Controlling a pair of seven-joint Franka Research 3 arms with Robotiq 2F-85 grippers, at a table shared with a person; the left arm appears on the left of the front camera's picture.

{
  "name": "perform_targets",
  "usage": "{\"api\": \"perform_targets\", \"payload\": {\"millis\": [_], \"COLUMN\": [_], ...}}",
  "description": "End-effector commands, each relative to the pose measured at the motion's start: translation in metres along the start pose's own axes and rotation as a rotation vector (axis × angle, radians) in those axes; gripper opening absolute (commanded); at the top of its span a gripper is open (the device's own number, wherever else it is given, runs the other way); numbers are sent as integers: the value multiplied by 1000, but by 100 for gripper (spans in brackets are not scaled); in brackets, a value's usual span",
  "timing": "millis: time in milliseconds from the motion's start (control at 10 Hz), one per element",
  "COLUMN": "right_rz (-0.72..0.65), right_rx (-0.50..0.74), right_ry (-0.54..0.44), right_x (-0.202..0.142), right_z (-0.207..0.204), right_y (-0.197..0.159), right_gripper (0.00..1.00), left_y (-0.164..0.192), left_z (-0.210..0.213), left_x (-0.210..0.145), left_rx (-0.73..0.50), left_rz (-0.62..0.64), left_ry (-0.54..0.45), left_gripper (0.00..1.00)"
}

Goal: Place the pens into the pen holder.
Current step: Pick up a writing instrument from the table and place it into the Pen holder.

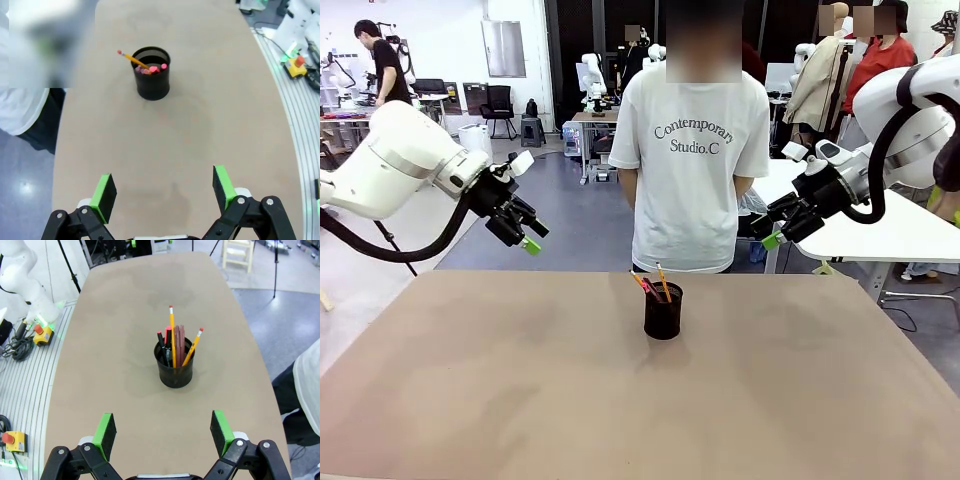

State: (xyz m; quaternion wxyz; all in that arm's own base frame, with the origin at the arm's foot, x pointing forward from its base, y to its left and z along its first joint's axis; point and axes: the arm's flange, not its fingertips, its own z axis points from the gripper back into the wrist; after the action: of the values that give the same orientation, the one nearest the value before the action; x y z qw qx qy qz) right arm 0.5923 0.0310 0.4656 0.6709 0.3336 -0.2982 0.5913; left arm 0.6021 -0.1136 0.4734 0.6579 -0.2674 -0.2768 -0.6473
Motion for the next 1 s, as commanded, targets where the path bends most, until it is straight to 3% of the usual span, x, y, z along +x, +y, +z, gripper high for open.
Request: {"api": "perform_targets", "payload": {"millis": [0,900], "right_rz": [2,2], "right_rx": [-3,-3], "right_ry": [1,1], "right_x": [2,2], "right_z": [0,0], "right_y": [1,1], "right_gripper": [100,100], "left_y": [-10,-1], "left_z": [4,5], "left_x": [-3,-2], "left_rx": [52,43], "left_rz": [26,8], "left_ry": [34,12], "left_gripper": [100,100]}}
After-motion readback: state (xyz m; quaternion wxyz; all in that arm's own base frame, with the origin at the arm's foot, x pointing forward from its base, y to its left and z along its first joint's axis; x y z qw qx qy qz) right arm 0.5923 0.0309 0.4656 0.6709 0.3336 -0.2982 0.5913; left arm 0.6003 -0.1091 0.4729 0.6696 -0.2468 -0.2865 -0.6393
